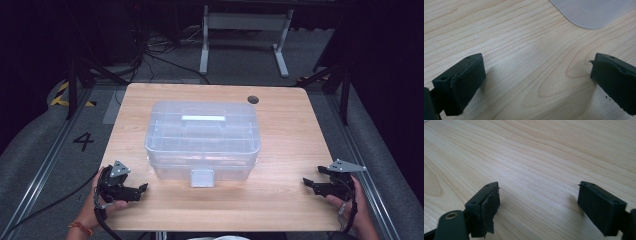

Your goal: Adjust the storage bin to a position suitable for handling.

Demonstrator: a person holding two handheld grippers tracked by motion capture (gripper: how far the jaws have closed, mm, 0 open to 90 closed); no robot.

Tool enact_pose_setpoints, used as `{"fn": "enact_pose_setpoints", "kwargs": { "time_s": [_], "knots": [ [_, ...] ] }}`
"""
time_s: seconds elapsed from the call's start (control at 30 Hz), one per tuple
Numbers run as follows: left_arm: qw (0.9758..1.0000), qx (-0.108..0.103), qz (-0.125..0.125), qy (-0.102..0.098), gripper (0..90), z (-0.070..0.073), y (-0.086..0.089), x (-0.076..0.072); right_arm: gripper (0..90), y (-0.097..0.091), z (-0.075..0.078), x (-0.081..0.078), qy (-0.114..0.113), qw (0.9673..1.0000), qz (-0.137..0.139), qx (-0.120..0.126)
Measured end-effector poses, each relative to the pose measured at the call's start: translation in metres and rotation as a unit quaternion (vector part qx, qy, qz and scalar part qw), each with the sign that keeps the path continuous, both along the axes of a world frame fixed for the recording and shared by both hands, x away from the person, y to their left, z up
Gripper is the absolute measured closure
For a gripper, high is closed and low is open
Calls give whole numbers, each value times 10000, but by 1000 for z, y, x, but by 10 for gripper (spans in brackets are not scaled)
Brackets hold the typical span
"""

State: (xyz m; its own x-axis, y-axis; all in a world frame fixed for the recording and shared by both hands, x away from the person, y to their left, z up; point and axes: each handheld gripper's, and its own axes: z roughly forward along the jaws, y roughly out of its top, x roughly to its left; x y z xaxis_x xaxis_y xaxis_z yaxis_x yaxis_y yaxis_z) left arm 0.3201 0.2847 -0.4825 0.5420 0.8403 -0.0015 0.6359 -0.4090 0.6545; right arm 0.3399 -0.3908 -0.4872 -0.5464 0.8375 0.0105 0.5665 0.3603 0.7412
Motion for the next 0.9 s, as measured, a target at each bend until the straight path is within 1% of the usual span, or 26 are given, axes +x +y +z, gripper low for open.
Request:
{"fn": "enact_pose_setpoints", "kwargs": {
  "time_s": [0.03,0.23,0.27,0.4,0.43,0.63,0.67,0.8,0.9],
  "knots": [
    [10000,-6,-3,-6,3,0,0,0,159,0,0,0,7,10000,-37,11],
    [10000,-27,-39,-23,5,0,1,0,151,0,0,0,-9,10000,-43,-43],
    [10000,-37,-14,19,5,0,2,-1,149,0,0,0,-2,10000,-61,-24],
    [10000,-4,-47,-8,10,0,5,-1,142,0,0,1,19,10000,-76,-26],
    [10000,-25,-12,14,11,0,5,-2,144,0,0,1,13,10000,-85,-33],
    [10000,-23,-18,-3,12,0,5,-2,144,1,0,2,32,9999,-108,-22],
    [10000,-46,-6,6,11,0,5,-2,144,2,0,3,25,9999,-148,-38],
    [10000,-18,-44,2,5,0,6,-1,136,4,1,6,66,9994,-331,-45],
    [10000,-29,-57,-8,4,0,6,0,96,5,2,9,171,9986,-477,-120]
  ]
}}
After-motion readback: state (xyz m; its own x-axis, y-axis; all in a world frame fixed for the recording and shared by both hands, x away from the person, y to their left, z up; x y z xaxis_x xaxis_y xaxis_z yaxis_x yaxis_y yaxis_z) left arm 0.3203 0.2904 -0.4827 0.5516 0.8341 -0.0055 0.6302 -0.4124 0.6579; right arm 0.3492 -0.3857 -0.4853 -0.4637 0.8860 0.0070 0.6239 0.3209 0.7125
